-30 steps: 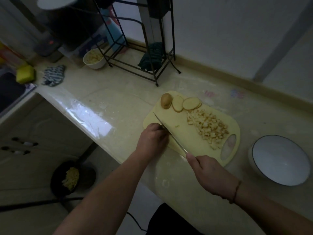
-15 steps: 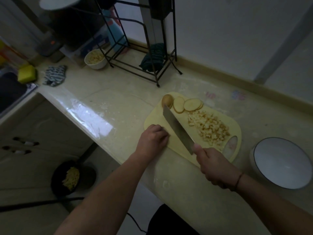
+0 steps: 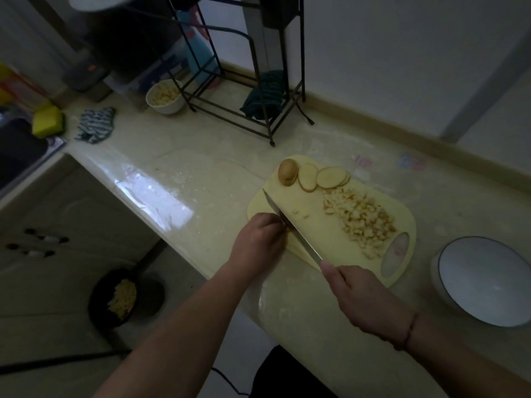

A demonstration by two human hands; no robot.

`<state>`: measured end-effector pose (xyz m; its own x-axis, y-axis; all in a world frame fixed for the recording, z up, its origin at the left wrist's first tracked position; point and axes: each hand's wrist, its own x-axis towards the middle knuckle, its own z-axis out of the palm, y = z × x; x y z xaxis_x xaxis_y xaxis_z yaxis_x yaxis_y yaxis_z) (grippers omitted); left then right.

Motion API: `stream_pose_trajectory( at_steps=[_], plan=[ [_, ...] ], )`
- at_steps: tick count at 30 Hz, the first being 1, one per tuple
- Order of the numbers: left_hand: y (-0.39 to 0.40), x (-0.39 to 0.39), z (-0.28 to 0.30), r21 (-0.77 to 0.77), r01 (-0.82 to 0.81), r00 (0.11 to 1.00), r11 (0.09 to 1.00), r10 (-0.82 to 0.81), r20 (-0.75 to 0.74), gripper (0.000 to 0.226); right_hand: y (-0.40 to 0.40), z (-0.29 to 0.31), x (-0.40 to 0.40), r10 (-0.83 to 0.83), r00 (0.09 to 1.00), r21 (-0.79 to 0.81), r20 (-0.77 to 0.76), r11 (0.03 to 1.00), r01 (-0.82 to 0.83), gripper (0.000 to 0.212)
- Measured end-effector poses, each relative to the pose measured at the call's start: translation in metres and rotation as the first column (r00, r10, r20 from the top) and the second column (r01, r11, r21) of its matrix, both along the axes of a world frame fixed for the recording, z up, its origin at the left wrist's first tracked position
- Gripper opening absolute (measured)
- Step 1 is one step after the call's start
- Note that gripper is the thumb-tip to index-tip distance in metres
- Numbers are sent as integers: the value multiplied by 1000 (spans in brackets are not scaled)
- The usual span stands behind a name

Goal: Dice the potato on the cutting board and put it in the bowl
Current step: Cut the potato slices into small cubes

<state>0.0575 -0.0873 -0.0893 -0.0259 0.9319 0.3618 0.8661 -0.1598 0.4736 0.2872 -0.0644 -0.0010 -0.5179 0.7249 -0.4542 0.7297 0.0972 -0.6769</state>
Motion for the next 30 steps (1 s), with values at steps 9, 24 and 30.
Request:
stream_pose_trajectory(
  at_steps=[9,24,30],
  plan=[
    [4,-3,1,35,13,1000,999,-14,24,23,-5,-3,7,21,999,-41,36,999,-20,57],
    [7,-7,-5,45,28,999,999,-29,21,20,22,-2,4,-63,998,-120,30,991,66,58],
    [-4,-5,0,41,-24,999,999,22,45,22,7,1,-5,-33,999,-72,-35,997,31,56]
  ],
)
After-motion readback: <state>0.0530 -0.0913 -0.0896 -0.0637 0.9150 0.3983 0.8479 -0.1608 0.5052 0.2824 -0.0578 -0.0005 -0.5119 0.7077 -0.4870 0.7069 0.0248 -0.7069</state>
